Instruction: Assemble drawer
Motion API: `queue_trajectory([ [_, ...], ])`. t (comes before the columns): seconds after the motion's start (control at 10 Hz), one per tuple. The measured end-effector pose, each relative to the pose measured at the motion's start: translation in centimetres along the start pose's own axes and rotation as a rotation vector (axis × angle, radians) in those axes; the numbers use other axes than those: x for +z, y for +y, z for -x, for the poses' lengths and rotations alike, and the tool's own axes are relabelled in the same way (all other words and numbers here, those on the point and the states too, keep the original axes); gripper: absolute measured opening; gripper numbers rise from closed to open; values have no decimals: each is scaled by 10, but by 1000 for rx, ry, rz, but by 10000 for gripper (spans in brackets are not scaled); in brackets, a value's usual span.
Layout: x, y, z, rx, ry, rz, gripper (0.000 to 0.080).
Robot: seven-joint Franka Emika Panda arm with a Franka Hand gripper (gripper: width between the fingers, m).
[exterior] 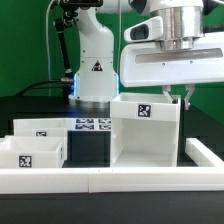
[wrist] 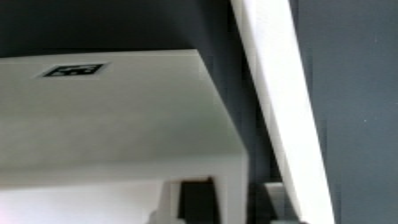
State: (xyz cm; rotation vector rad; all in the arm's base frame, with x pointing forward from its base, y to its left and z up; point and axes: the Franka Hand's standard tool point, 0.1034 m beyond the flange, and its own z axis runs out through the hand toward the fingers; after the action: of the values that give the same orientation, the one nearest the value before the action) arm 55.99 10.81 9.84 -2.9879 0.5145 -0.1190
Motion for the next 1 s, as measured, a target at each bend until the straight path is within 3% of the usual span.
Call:
queue_trajectory([
  [0.3, -1, -4, 1, 181, -3, -11, 39],
  [0.8, 0, -11, -15, 492, -13, -33, 41],
  [1.0, 0, -7, -18, 669, -20, -37, 41],
])
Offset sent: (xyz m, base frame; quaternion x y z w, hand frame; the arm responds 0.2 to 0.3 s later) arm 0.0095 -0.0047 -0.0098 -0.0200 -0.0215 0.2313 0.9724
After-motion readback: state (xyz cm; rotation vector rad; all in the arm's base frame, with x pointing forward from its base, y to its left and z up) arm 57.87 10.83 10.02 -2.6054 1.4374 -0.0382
